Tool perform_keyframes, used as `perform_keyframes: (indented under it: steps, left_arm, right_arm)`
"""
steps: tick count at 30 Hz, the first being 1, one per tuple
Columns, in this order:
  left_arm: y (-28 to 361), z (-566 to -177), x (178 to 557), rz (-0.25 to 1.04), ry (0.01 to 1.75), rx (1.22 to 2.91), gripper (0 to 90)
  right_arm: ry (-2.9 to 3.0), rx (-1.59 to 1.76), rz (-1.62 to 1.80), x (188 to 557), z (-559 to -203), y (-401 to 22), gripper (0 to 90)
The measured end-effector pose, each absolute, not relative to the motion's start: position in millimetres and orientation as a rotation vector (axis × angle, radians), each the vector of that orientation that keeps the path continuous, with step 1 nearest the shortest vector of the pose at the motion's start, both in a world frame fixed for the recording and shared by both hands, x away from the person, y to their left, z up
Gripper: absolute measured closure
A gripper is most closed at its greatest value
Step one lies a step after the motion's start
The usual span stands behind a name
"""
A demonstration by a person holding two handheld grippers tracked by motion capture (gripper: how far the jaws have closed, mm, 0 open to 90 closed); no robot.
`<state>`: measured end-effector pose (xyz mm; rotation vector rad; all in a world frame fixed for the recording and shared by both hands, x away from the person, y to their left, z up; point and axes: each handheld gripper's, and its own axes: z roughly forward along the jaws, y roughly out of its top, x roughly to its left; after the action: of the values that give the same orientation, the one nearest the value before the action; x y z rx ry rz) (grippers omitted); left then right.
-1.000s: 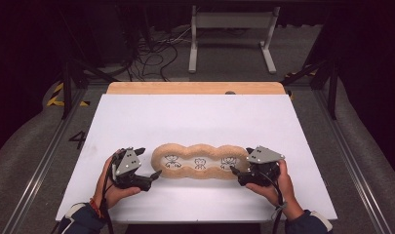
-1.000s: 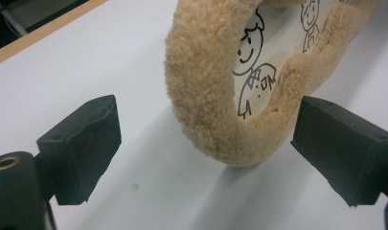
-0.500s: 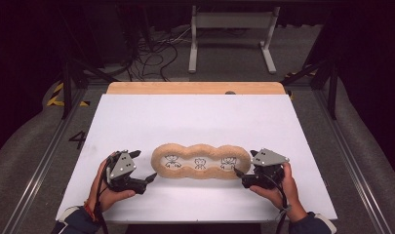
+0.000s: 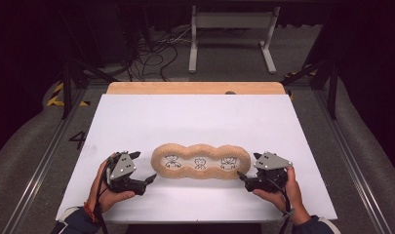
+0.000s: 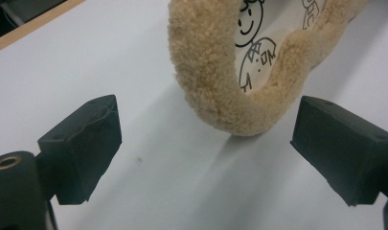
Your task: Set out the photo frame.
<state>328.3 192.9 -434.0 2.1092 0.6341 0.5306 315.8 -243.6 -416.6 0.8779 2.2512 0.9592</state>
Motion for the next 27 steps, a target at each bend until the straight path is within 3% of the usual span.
perform_keyframes:
  steps: [27]
  left_arm:
    - [231.3, -444.5, 308.7, 0.512, 0.670, 2.094, 9.8]
  right_arm:
    - [2.196, 0.933, 0.958, 289.8, -424.7, -275.1, 16.7]
